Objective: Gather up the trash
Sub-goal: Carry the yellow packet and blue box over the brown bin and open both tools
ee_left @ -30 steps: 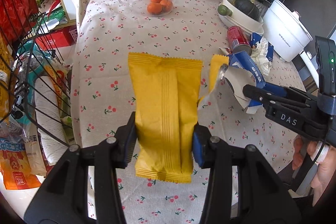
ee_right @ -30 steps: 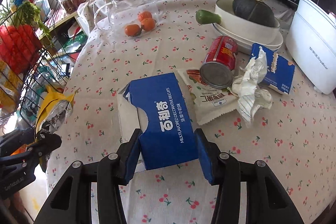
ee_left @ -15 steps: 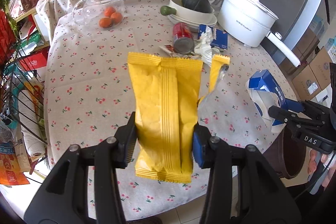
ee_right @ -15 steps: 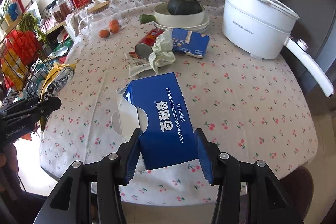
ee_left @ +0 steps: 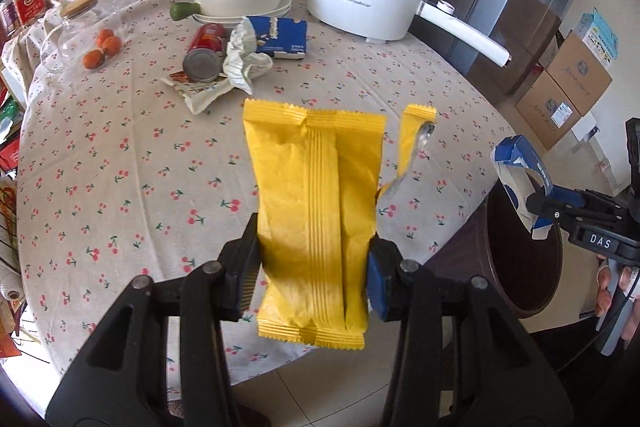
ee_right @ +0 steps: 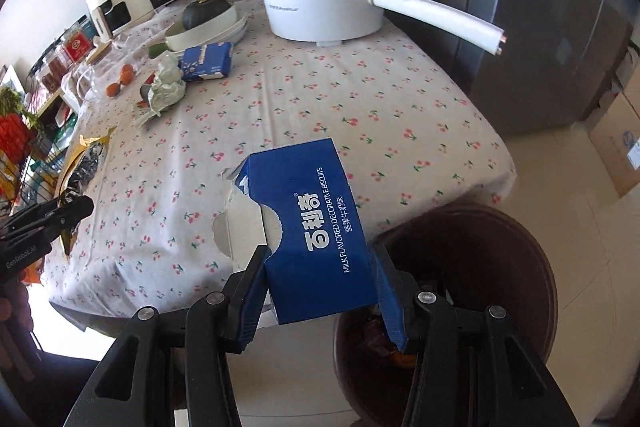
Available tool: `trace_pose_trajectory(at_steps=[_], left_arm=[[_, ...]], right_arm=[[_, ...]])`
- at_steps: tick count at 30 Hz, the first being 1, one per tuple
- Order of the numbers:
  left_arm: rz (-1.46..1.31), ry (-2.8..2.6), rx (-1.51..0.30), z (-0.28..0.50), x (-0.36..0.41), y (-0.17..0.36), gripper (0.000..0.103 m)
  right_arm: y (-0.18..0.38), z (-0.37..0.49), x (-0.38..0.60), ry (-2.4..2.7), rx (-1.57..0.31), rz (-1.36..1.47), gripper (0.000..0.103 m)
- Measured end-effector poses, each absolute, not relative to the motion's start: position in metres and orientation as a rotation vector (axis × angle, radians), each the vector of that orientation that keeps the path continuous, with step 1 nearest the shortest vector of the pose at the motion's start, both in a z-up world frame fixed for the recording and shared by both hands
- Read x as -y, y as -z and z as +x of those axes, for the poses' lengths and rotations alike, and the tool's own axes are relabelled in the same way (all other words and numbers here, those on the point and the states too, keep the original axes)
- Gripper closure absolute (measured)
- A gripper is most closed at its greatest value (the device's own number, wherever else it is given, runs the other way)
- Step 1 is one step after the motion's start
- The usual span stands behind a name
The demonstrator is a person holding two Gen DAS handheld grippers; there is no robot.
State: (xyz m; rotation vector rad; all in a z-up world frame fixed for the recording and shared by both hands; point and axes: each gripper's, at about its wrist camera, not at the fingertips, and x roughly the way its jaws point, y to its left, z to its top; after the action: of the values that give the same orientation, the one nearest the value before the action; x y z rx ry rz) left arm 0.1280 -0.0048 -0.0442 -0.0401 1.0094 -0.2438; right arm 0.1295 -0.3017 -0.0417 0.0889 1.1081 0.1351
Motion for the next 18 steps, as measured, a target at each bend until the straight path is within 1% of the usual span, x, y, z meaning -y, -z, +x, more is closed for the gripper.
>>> trace_pose_trajectory(at_steps=[2,10,18], left_arm=[[0.0,0.289,-1.016,0.126,0.029,0.048,0.056],[0.079,0.426,-1.055,0.116,0.109,0.065,0.056],[0.106,0.551,-1.097,0.113,0.179,0.079,0.056]], right_arm=[[0.042,0.122,0.318,-0.128,-1.105,0.135,0.052],[0.051,0.091,0.373,-0.061,-1.104,0.147,0.052],[0.066,0.062,0.435,0.032,-1.129,0.223,0.052]])
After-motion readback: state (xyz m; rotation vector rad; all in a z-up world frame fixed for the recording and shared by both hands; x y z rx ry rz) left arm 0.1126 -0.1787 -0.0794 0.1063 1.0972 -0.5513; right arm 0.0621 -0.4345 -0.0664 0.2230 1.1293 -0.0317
